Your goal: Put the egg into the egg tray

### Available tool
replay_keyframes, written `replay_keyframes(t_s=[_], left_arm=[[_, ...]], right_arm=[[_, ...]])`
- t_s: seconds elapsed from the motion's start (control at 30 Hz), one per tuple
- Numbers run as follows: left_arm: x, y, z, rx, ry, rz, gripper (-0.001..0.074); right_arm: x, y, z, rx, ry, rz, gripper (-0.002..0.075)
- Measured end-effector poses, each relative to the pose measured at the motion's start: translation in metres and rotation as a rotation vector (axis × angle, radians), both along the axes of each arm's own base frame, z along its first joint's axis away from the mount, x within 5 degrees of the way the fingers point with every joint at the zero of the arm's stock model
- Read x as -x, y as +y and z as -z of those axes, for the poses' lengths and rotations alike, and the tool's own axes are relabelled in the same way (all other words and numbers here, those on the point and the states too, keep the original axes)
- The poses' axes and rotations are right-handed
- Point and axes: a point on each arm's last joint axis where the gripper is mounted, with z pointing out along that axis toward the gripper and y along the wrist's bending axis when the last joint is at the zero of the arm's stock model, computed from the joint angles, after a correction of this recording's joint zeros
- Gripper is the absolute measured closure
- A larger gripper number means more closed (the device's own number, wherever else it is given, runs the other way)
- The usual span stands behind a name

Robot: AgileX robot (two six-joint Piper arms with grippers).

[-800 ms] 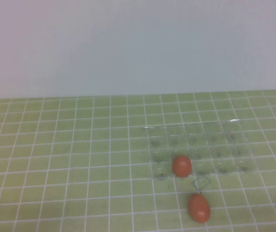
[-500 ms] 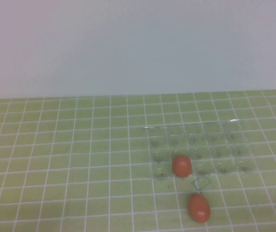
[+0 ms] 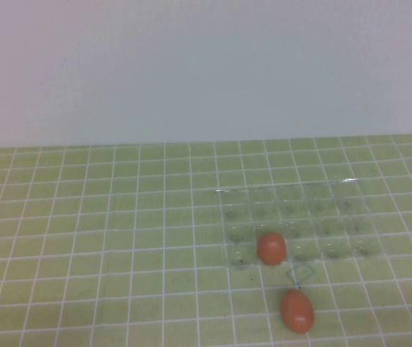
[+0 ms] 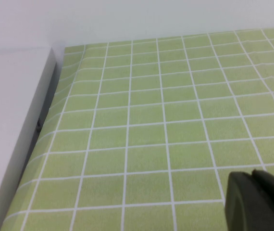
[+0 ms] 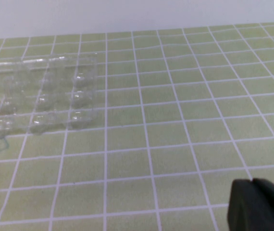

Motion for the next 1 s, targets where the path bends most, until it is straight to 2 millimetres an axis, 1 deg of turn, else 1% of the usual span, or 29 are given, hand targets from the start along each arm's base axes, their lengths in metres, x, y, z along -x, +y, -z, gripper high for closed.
replay_keyframes(t_s=[0.87,1.0], left_arm=[[0.0000,0.0000,0.0000,0.000,0.000,0.000,0.0738],[0.0000,0.0000,0.0000,0.000,0.000,0.000,0.0738]], right_arm=[[0.0000,0.0000,0.0000,0.000,0.000,0.000,0.0728],[0.0000,0.0023,0.0003,-0.058,0.000,-0.004,0.0728]])
